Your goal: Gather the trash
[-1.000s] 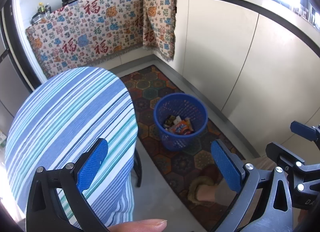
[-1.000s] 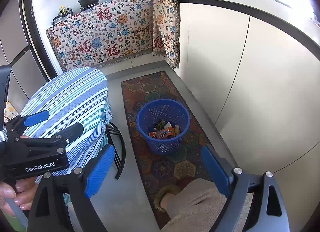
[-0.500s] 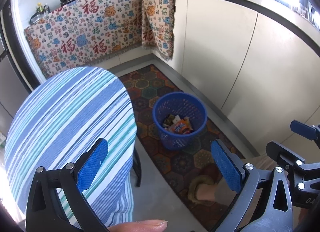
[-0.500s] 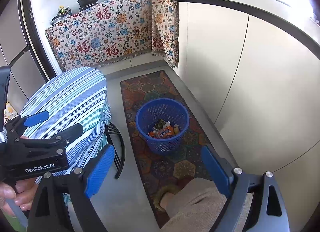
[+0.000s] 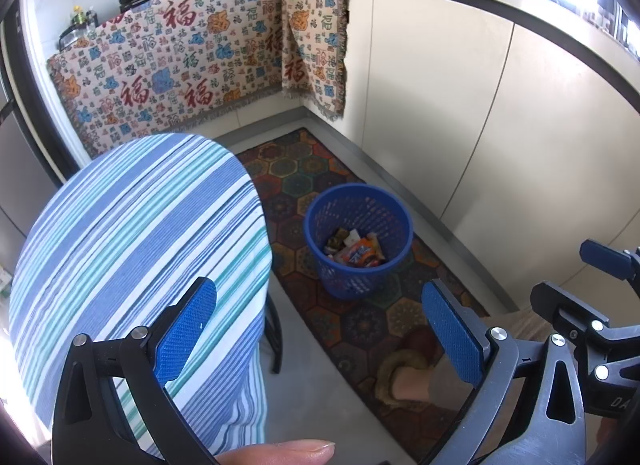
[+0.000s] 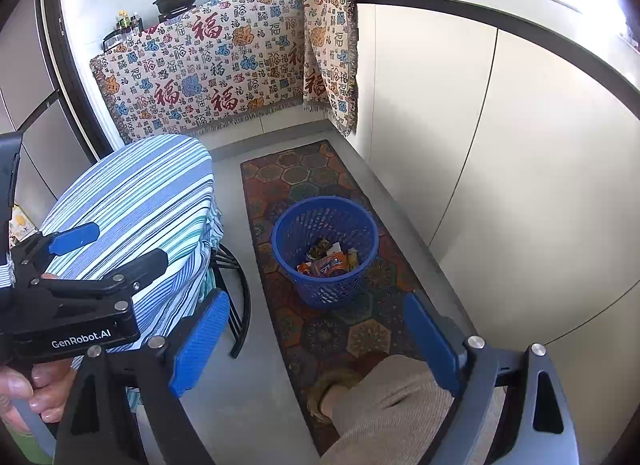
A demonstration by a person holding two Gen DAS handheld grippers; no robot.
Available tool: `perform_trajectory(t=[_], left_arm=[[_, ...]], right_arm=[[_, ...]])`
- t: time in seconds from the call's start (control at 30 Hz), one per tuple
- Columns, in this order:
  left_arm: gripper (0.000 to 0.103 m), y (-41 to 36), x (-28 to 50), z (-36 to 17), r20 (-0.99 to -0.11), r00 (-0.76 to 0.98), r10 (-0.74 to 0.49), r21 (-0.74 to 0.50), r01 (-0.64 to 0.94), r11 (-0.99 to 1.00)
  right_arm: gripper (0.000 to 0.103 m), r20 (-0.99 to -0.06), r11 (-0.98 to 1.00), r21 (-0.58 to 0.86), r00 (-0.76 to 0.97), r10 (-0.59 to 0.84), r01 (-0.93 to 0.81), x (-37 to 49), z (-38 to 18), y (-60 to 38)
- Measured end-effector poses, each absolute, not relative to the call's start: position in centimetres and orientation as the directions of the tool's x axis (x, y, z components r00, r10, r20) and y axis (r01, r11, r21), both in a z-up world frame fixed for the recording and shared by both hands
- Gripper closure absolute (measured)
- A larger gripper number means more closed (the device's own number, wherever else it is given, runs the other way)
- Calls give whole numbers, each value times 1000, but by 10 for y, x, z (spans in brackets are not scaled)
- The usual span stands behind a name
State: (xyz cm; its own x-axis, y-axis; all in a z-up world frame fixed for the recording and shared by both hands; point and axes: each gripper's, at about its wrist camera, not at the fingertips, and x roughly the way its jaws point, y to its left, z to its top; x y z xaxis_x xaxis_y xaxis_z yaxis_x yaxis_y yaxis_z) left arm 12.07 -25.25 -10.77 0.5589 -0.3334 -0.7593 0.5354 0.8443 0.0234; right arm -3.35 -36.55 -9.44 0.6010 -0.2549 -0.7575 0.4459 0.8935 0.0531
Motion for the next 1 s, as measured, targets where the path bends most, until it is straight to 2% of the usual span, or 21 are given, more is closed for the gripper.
perform_trajectory(t=[1.0], left_arm=[[1,-254,117,-109,-762,552,-339,25,548,836]], right_arm=[[12,-758,894,56,602,-252,445,-33,-91,-367]])
